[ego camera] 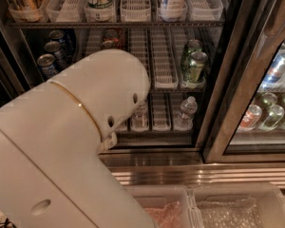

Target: Pick redbull can from bottom shelf of fridge

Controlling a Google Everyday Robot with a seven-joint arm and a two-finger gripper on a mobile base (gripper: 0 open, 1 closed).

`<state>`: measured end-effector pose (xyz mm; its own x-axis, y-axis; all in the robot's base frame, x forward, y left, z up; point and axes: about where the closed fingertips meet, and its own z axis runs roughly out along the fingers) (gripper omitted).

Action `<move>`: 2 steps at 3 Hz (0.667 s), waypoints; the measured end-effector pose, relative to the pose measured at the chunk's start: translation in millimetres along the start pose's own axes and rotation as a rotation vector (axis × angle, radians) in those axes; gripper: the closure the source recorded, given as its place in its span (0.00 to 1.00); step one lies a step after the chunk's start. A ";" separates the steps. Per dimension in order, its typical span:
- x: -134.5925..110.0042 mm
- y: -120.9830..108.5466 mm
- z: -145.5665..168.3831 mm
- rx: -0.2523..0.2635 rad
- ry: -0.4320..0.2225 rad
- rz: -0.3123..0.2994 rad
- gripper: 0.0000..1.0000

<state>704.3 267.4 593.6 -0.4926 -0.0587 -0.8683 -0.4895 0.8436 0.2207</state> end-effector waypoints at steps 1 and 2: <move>-7.8 -3.5 5.1 0.008 -0.006 -0.023 0.31; -11.6 -4.1 11.3 0.008 -0.006 -0.039 0.30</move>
Offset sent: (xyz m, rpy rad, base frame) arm 0.0207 0.0137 0.0045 -0.0437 -0.0361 0.0268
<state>720.1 270.6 597.8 -0.4689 -0.0880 -0.8789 -0.5023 0.8451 0.1834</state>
